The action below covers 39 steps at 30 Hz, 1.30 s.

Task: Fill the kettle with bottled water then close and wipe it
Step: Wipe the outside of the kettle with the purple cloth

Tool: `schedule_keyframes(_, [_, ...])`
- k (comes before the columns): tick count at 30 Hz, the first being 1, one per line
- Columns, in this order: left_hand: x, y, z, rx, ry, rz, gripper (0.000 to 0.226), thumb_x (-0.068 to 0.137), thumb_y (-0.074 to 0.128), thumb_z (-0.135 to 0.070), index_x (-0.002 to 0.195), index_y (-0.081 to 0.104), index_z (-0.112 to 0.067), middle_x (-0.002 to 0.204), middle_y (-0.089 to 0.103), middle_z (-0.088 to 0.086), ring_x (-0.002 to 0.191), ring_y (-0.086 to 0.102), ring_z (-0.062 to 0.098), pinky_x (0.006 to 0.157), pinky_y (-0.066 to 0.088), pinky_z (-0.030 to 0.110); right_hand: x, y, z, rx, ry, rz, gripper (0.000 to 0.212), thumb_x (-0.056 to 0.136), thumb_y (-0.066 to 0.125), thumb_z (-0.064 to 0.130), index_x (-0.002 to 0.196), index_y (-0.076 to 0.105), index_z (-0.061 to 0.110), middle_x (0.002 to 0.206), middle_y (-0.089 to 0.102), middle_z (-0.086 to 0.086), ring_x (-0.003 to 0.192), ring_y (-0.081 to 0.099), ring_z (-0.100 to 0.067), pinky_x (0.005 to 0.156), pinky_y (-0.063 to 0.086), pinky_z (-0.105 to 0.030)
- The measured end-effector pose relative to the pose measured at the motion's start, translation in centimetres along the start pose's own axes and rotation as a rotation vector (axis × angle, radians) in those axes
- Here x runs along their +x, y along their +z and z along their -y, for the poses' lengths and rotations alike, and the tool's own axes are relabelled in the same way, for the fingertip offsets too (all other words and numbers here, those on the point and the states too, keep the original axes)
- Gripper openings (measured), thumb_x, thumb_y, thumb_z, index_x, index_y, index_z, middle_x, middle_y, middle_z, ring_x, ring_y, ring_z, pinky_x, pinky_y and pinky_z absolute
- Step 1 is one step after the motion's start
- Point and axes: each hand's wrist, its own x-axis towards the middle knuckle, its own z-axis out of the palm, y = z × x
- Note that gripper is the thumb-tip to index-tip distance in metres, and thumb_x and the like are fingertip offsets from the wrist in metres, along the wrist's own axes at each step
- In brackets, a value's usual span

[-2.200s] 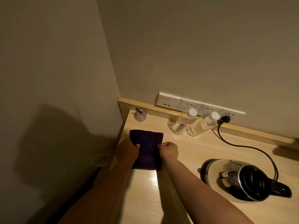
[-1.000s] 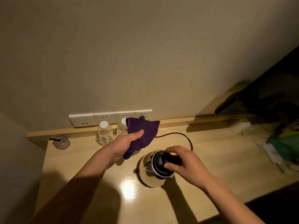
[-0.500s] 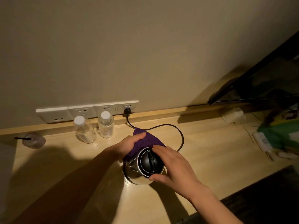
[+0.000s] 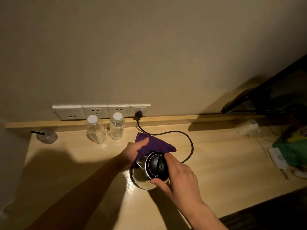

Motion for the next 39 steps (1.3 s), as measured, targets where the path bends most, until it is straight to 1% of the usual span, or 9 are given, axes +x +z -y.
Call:
schedule_keyframes(2, [2.0, -1.7, 2.3, -0.086, -0.014, -0.058, 0.048, 0.109, 0.041, -0.035, 0.087, 0.067, -0.001, 0.054, 0.073, 0.003, 0.043, 0.068, 0.01, 0.041, 0.049, 0.013, -0.1, 0.2, 0.7, 0.003, 0.049, -0.002, 0.081, 0.086, 0.057, 0.077, 0.139, 0.053, 0.015, 0.132, 0.069, 0.001, 0.109, 0.071, -0.017, 0.085, 0.059, -0.034])
schedule_keyframes(4, [3.0, -2.7, 3.8, -0.11, -0.052, -0.078, 0.052, 0.104, 0.047, -0.045, 0.109, 0.073, -0.001, 0.088, 0.082, 0.013, 0.08, 0.079, 0.023, 0.076, 0.061, 0.028, -0.2, 0.3, 1.3, -0.016, 0.106, 0.009, 0.082, 0.085, 0.058, 0.078, 0.138, 0.055, 0.015, 0.13, 0.069, 0.001, 0.107, 0.072, -0.018, 0.083, 0.059, -0.035])
schedule_keyframes(8, [3.9, -3.4, 5.7, -0.056, -0.024, -0.141, 0.072, 0.083, 0.056, -0.079, 0.109, 0.079, -0.016, 0.113, 0.079, 0.015, 0.115, 0.071, 0.033, 0.112, 0.046, 0.048, -0.3, 0.7, 2.3, -0.035, 0.205, 0.037, 0.084, 0.085, 0.049, 0.081, 0.137, 0.055, 0.015, 0.128, 0.068, 0.0, 0.109, 0.069, -0.02, 0.082, 0.058, -0.036])
schedule_keyframes(11, [5.4, -4.3, 7.8, -0.09, -0.049, -0.229, 0.094, 0.053, 0.068, -0.094, 0.117, 0.075, -0.026, 0.122, 0.076, 0.013, 0.116, 0.071, 0.033, 0.112, 0.047, 0.053, 0.0, -0.1, 3.4, -0.014, 0.265, 0.048, 0.077, 0.083, 0.058, 0.078, 0.133, 0.054, 0.02, 0.123, 0.067, 0.003, 0.107, 0.067, -0.02, 0.082, 0.054, -0.033])
schedule_keyframes(17, [0.6, -1.7, 6.8, -0.225, 0.048, -0.263, 0.064, 0.091, 0.052, -0.07, 0.119, 0.078, -0.018, 0.122, 0.076, 0.018, 0.119, 0.071, 0.035, 0.115, 0.044, 0.055, 1.7, -2.5, 1.6, 0.275, 0.223, 0.216, 0.069, 0.076, 0.074, 0.069, 0.131, 0.05, 0.034, 0.122, 0.067, 0.013, 0.109, 0.066, -0.015, 0.077, 0.049, -0.025])
schedule_keyframes(23, [-0.6, 0.4, 8.2, -0.294, 0.245, -0.324, 0.087, 0.068, 0.063, -0.086, 0.123, 0.074, -0.02, 0.122, 0.077, 0.014, 0.12, 0.07, 0.031, 0.115, 0.044, 0.055, 3.2, -3.4, -0.8, 0.481, 0.126, 0.408, 0.094, 0.082, 0.085, 0.041, 0.159, 0.033, 0.027, 0.158, 0.048, 0.006, 0.145, 0.045, -0.016, 0.11, 0.035, -0.023])
schedule_keyframes(29, [0.1, 0.5, 10.0, -0.256, 0.226, -0.471, 0.057, 0.088, 0.049, -0.077, 0.098, 0.083, -0.034, 0.103, 0.083, 0.002, 0.109, 0.074, 0.026, 0.107, 0.051, 0.047, 3.3, -3.2, -1.0, 0.446, 0.102, 0.355, 0.089, 0.079, 0.086, 0.042, 0.155, 0.042, 0.028, 0.147, 0.06, 0.004, 0.134, 0.056, -0.021, 0.104, 0.046, -0.033])
schedule_keyframes(34, [3.5, -1.9, 13.8, -0.19, 0.177, -0.5, 0.083, 0.069, 0.045, -0.1, 0.111, 0.079, -0.036, 0.111, 0.081, 0.007, 0.113, 0.072, 0.032, 0.109, 0.048, 0.057, 2.5, -2.8, -0.5, 0.411, 0.128, 0.264, 0.082, 0.08, 0.083, 0.051, 0.15, 0.049, 0.026, 0.138, 0.067, 0.005, 0.126, 0.063, -0.02, 0.095, 0.048, -0.03])
schedule_keyframes(39, [2.2, 0.2, 12.0, -0.131, 0.181, -0.522, 0.087, 0.063, 0.039, -0.104, 0.105, 0.078, -0.038, 0.104, 0.082, 0.005, 0.106, 0.074, 0.028, 0.105, 0.051, 0.054, 1.7, -2.2, 0.6, 0.331, 0.179, 0.166, 0.054, 0.078, 0.076, 0.065, 0.118, 0.064, 0.03, 0.106, 0.074, 0.01, 0.098, 0.07, -0.017, 0.07, 0.046, -0.028])
